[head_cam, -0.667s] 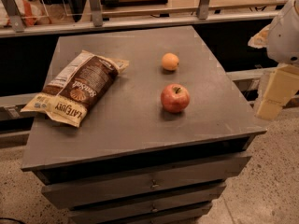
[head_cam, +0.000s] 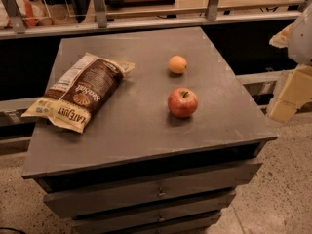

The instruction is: Move orange near brown chip bag

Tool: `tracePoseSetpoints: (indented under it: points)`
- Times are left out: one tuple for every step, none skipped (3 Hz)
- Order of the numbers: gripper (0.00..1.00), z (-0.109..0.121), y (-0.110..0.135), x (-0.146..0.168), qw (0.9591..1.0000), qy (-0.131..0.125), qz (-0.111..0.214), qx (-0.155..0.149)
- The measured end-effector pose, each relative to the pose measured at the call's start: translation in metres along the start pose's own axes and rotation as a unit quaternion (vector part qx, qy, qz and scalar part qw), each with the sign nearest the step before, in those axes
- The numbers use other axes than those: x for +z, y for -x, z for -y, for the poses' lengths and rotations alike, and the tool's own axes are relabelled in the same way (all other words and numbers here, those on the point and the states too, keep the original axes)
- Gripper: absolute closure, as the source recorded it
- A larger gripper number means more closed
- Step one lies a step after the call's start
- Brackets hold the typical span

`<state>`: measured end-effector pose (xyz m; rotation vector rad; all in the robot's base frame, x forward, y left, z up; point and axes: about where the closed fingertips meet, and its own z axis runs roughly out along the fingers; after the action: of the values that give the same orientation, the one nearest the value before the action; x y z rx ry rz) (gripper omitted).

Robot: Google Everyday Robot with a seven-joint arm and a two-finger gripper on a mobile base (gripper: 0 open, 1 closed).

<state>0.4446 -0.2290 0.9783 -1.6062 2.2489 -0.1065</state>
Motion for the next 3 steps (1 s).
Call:
tracePoseSetpoints:
  points:
    - [0.0,0.026,-0.026,-0.004,0.9961,-0.046,0.043,0.063]
    - [0.0,0.057,-0.051,-0.005,0.9832,-0.097,0.095,0.122]
    - [0.0,0.082,-0.069,0.003,0.9633,-0.131,0.158,0.172]
